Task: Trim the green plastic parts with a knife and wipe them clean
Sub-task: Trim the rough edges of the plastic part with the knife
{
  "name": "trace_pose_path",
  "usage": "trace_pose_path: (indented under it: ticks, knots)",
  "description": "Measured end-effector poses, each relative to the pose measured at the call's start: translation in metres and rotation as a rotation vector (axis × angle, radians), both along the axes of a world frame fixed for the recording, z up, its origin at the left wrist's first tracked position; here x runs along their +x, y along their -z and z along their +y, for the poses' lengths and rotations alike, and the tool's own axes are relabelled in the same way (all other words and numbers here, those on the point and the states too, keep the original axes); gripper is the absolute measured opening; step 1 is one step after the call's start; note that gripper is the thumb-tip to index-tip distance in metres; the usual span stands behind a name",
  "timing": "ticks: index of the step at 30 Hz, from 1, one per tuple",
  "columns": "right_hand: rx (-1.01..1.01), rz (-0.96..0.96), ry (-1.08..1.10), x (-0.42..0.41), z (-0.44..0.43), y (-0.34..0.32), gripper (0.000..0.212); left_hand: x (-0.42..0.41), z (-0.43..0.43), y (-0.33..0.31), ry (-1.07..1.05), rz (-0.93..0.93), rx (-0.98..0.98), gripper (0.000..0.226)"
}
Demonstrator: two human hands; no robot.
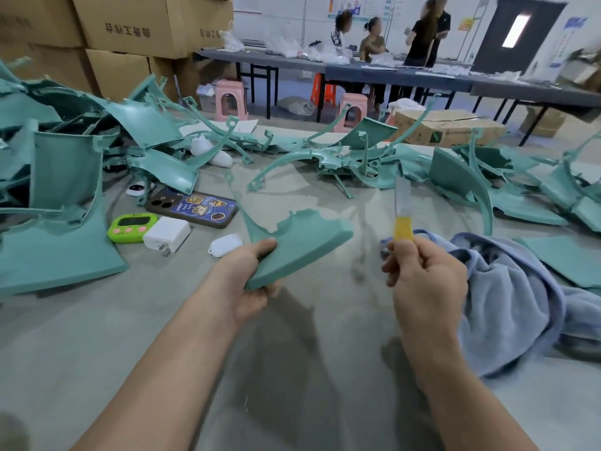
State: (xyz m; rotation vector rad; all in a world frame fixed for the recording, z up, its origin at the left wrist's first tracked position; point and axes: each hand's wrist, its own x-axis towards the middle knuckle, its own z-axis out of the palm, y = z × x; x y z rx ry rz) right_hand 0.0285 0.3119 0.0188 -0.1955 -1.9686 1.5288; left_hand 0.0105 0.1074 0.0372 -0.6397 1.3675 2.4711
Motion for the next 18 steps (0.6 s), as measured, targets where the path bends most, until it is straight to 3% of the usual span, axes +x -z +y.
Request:
trace_pose_path:
  ticks: [3,6,8,10,14,15,18]
  knots:
    - [-0.221,-0.019,-0.284,-0.006,0.009,-0.004,0.031,0.003,-0.003,0.001,0.116,0.034,-0.06,0.02]
    - [-0.123,-0.15,-0.786,-0.004,0.018,-0.008,0.027,0.004,-0.009,0.003,0.201,0.029,-0.099,0.026]
    - [-0.056,-0.232,-0.946,-0.003,0.027,-0.012,0.024,0.005,-0.013,0.003,0.24,0.036,-0.111,0.022]
    - [0.006,-0.249,-0.872,-0.004,0.03,-0.01,0.024,0.008,-0.014,0.002,0.296,0.058,-0.128,0.018]
    - [0.089,-0.26,-0.379,-0.013,0.03,0.001,0.032,0.007,-0.018,0.004,0.312,0.097,-0.103,0.022]
    - [0.042,-0.244,-0.404,-0.013,0.031,0.001,0.032,0.007,-0.018,0.003,0.3,0.103,-0.109,0.021]
    - [-0.064,-0.243,-0.81,-0.005,0.032,-0.008,0.021,0.006,-0.019,0.005,0.289,0.104,-0.124,0.019]
